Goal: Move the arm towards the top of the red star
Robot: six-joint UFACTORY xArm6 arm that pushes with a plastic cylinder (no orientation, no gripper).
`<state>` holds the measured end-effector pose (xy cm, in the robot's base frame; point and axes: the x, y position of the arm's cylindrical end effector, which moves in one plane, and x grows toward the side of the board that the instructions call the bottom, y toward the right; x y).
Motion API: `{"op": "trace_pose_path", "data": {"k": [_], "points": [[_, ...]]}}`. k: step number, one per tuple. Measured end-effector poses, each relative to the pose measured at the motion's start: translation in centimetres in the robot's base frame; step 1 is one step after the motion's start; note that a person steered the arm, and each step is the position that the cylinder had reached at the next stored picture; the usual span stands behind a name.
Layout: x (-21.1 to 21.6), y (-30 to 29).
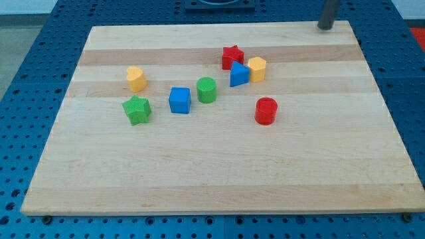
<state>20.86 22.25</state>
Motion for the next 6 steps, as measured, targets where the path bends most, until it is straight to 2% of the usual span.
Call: {"op": "trace_pose_path", "data": {"k": [4, 6], "points": [[0.0, -13.7], [0.0, -16.9]]}}
